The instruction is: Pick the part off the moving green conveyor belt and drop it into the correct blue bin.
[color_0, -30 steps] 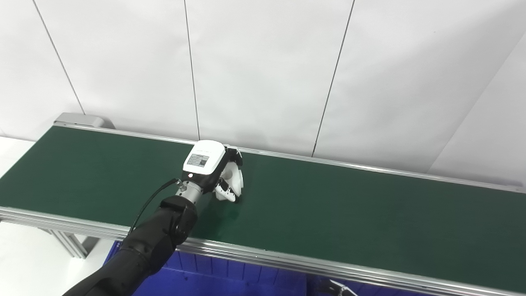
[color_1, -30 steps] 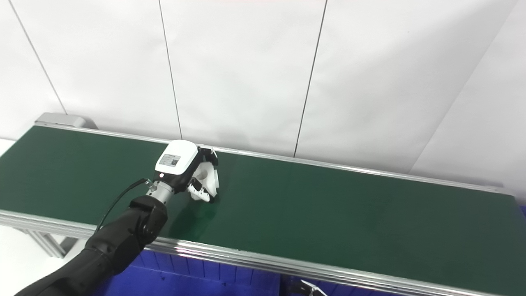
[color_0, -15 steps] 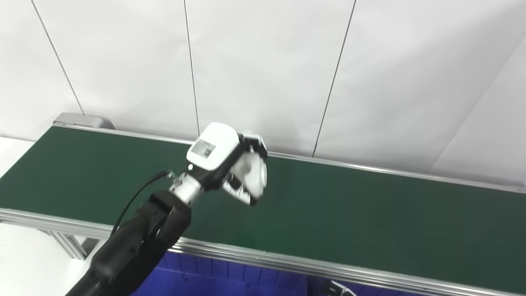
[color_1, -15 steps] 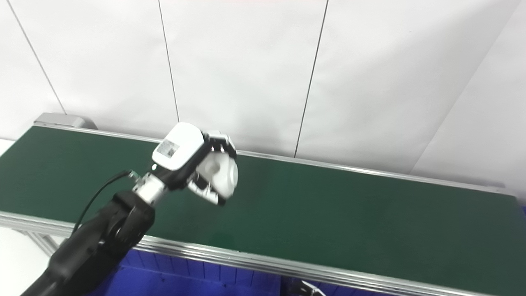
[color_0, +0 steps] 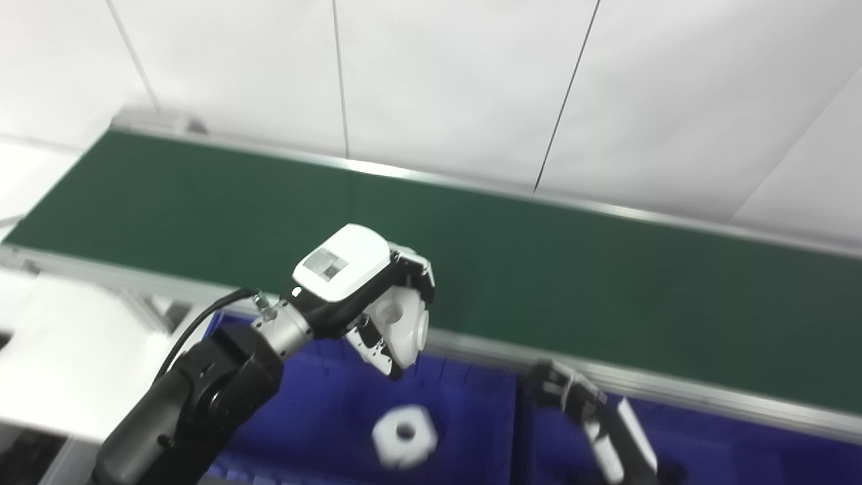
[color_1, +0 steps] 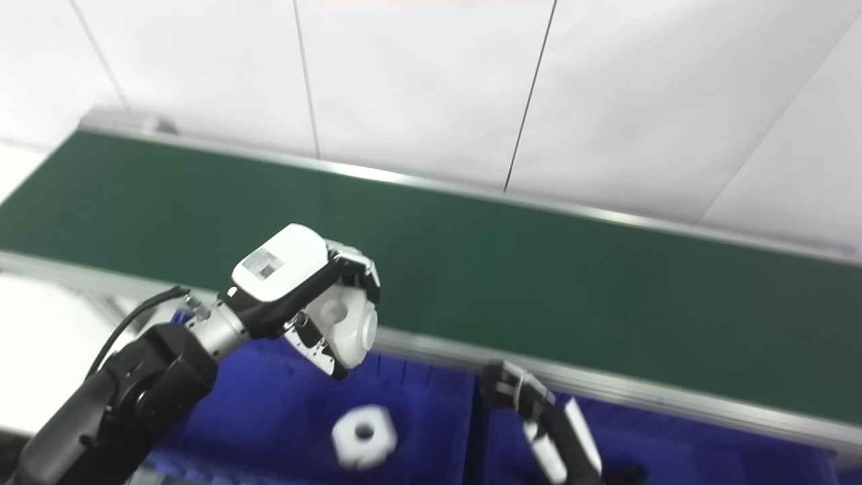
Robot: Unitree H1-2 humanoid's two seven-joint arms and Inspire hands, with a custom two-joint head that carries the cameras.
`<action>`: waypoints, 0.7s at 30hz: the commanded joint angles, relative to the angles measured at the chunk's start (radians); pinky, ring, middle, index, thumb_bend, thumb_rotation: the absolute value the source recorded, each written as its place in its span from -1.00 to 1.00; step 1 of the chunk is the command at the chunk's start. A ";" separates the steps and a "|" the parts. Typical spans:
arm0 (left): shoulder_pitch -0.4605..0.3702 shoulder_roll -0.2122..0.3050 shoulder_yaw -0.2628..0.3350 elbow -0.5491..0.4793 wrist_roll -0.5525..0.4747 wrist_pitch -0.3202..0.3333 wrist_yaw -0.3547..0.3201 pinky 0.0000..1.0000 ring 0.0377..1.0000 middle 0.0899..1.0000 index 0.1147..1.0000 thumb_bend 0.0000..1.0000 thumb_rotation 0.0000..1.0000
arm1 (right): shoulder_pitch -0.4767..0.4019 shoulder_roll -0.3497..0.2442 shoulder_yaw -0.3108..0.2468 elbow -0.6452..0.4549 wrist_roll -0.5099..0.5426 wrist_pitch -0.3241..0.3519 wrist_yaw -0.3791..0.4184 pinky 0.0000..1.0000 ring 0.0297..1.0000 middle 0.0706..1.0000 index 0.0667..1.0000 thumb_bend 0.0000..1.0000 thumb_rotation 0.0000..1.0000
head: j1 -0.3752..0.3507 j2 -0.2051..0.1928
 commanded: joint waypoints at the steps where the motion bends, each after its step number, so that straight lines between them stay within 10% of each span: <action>1: 0.004 -0.003 -0.007 -0.027 -0.006 0.005 -0.032 -0.18 -0.17 -0.18 -0.11 0.04 -1.00 | -0.012 -0.013 -0.004 -0.050 0.029 0.029 0.010 0.40 0.48 0.55 0.60 0.68 1.00 | 0.000 0.002; 21: 0.033 -0.053 -0.052 0.082 0.236 0.020 -0.061 -0.19 -0.20 -0.23 -0.10 0.04 -1.00 | -0.014 -0.046 -0.012 -0.064 0.065 0.061 0.025 0.41 0.48 0.55 0.60 0.78 0.98 | 0.040 0.007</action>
